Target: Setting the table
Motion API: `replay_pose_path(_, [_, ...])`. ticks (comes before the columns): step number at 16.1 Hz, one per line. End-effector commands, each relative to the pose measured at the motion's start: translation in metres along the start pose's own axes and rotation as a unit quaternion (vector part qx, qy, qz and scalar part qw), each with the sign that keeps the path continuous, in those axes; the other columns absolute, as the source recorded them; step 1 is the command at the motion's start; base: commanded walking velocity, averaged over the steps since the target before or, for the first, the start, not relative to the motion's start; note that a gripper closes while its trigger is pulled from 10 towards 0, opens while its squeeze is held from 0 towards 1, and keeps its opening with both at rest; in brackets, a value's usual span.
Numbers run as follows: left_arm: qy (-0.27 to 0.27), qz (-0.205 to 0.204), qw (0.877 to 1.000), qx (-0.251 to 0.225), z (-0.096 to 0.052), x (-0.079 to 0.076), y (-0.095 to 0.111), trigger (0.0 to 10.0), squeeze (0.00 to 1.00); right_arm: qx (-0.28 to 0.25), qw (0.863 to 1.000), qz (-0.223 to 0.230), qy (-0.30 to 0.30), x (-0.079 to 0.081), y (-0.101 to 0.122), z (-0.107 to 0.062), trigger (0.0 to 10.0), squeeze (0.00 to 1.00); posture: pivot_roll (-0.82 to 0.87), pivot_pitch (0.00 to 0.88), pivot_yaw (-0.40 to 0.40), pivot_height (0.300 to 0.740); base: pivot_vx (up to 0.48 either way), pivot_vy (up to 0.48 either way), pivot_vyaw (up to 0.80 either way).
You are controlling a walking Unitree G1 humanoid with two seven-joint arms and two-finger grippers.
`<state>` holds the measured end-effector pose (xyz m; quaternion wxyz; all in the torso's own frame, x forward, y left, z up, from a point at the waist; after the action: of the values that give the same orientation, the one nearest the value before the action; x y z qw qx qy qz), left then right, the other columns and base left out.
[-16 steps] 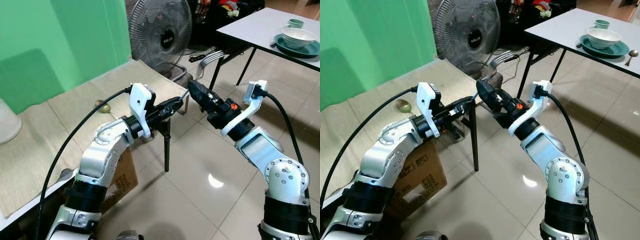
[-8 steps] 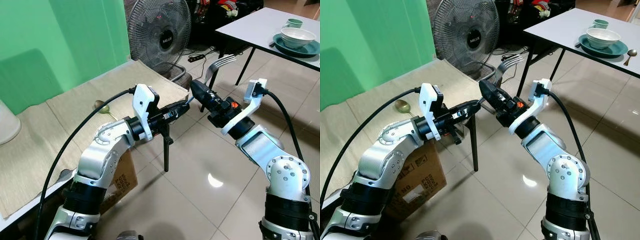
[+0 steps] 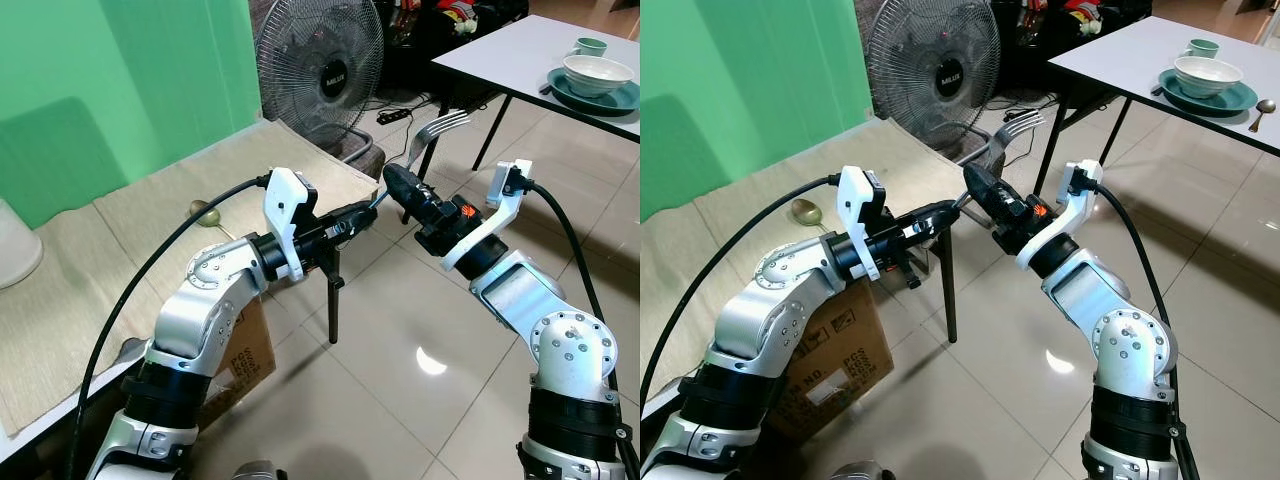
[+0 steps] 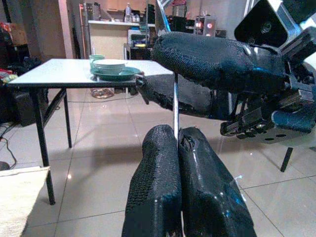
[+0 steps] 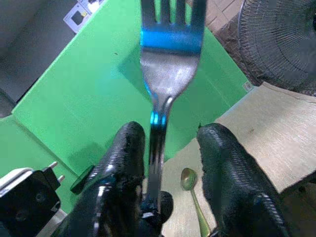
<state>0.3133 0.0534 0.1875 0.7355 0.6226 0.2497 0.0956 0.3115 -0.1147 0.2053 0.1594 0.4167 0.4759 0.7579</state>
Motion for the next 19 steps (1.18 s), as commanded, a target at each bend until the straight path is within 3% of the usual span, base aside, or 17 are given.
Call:
replay_pose_path(1, [-0.008,0.006,1.000,0.001,0.001,-0.002,0.004,0.0,0.00,-0.002,1.000,0.003,0.016,0.005,0.003,0.003,0.0,0.00,0.03,0.000,0.031,0.740,0.000,0.000,0.00])
replay_pose_path(7, [-0.013,0.012,1.000,0.012,0.000,-0.002,0.003,0.0,0.00,-0.010,0.999,0.011,0.039,0.011,0.006,0.004,0.0,0.00,0.03,0.000,0.034,0.740,0.000,0.000,0.00])
replay_pose_path(15, [-0.002,0.038,0.999,0.008,0.002,0.004,0.008,0.0,0.00,-0.011,1.000,0.006,0.024,0.006,0.005,0.003,0.0,0.00,0.03,0.000,0.045,0.740,0.000,0.000,0.00])
replay_pose_path(16, [0.003,0.040,0.999,0.008,0.002,0.005,0.008,4.5,0.00,-0.011,1.000,0.006,0.023,0.006,0.005,0.003,0.0,0.00,0.03,0.000,0.046,0.740,0.000,0.000,0.00])
replay_pose_path(17, [0.006,0.038,0.999,0.006,0.003,0.006,0.009,10.0,1.00,-0.012,1.000,0.005,0.022,0.005,0.006,0.003,0.0,0.00,0.03,0.000,0.045,0.740,0.000,0.000,0.00])
replay_pose_path(19, [0.009,0.039,0.999,-0.006,0.003,0.007,0.013,10.0,1.00,-0.016,1.000,0.003,0.019,0.003,0.007,0.004,0.0,0.00,0.03,0.000,0.043,0.740,0.000,0.000,0.00])
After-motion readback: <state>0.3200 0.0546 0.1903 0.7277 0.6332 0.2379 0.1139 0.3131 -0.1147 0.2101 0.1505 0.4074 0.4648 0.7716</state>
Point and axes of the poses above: a point about 5 cm out from each wrist's last joint towards the gripper, its own z axis pointing out of the wrist towards the gripper, its own y axis along the axis of the wrist's last joint, x = y × z, the point moved 3 cm from there along z, pointing out of the wrist towards the gripper, and after that the axes turned 14 degrees about -z, right-handed, at the moved point
